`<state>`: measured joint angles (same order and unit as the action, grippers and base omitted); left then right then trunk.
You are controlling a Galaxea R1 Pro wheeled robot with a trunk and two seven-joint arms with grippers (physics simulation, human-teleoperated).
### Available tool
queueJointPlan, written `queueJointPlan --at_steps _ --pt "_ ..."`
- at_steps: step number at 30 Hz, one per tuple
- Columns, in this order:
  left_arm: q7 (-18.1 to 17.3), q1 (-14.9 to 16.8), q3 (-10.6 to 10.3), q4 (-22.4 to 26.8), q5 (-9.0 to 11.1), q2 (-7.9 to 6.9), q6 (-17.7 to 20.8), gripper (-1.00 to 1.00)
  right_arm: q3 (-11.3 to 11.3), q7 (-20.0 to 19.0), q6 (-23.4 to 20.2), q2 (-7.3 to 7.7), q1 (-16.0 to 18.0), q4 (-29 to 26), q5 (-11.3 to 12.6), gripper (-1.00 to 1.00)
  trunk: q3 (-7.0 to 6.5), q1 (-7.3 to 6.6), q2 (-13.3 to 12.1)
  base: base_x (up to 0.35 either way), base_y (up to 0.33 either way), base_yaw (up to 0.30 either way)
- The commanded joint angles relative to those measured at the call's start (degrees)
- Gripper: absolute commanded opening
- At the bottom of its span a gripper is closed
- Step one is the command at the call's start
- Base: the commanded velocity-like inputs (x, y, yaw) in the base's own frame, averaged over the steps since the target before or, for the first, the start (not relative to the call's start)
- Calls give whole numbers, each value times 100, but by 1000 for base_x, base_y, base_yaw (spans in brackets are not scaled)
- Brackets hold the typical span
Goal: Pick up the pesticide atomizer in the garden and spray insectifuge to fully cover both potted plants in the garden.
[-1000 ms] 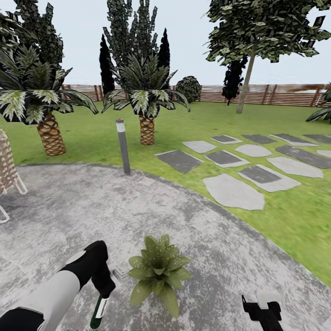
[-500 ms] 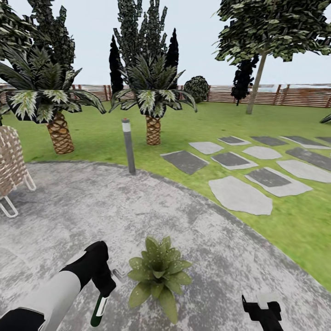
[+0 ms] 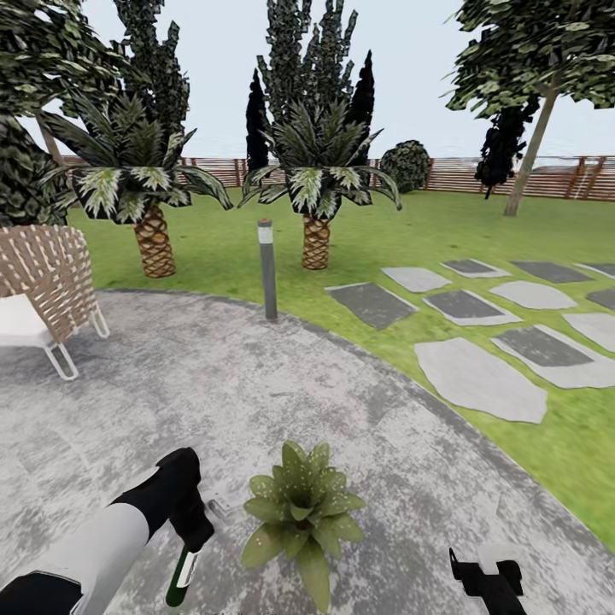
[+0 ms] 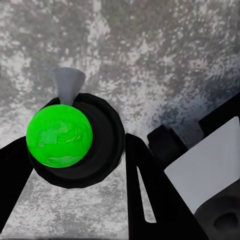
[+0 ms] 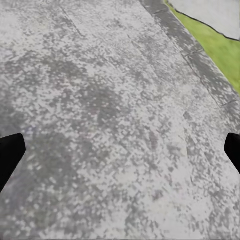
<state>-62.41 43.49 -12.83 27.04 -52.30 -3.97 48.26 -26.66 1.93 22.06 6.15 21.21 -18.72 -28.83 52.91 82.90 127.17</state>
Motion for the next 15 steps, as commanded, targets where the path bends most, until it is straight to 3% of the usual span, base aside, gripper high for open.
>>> queueJointPlan --at_steps 1,7,10,13,15 --pt "-51 2 -18 12 -38 -8 34 -100 -33 18 26 -1 6 9 -61 100 5 -1 2 0 -4 276" --pt "-33 -25 -16 4 -30 -52 30 -100 -33 18 26 -2 6 9 -61 100 5 -1 2 0 -1 259" --pt "227 -67 -4 3 11 -3 27 -100 -33 18 26 0 6 9 -61 100 5 -1 2 0 0 83" --pt "629 -81 5 -15 314 134 26 -100 -33 14 26 5 6 9 -67 100 5 -1 2 0 0 12" --pt "942 -81 1 -90 674 202 21 -100 -28 11 26 8 6 9 -69 100 5 -1 2 0 0 3"
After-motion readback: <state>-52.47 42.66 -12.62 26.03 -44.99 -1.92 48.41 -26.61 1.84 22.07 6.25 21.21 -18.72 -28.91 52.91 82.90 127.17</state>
